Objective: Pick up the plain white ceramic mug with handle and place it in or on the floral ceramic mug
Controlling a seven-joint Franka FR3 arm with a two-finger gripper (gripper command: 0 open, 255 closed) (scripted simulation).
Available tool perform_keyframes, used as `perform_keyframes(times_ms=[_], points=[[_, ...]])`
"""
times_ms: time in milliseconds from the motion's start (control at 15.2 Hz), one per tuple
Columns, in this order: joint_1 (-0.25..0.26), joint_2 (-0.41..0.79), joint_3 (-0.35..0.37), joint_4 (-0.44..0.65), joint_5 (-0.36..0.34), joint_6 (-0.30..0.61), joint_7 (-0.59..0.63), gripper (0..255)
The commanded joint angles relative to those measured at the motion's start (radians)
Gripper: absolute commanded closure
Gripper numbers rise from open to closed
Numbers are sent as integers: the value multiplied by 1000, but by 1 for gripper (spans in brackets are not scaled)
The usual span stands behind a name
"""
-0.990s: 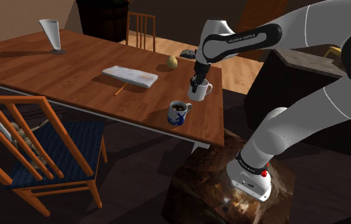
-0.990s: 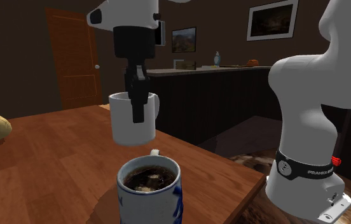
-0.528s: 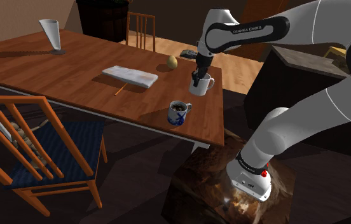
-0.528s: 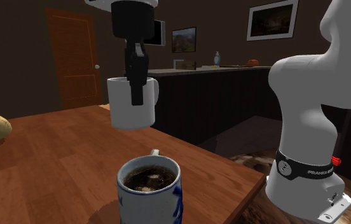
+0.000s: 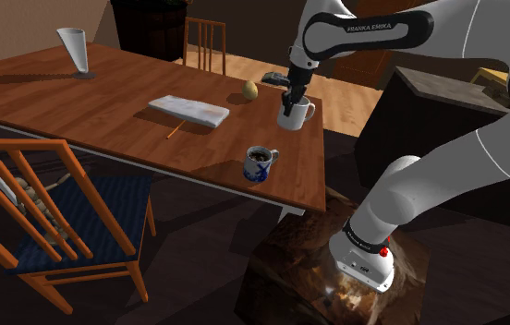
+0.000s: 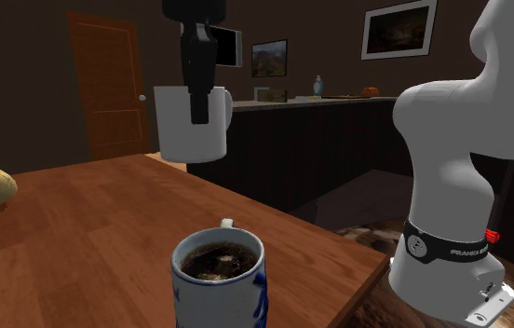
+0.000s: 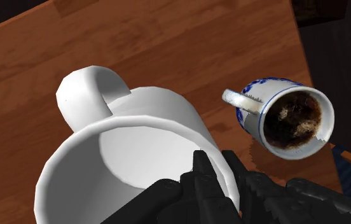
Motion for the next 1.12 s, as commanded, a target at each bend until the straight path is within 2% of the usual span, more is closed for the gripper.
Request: perform_keyframes(times_ms=[0, 66, 858, 1056], points=[[0, -3, 1, 29, 1, -32, 0, 255], [0, -4, 1, 35, 1, -39, 0, 255], [117, -49, 227, 56, 104, -105, 290, 255], [118, -48, 229, 17, 105, -64, 290, 255]])
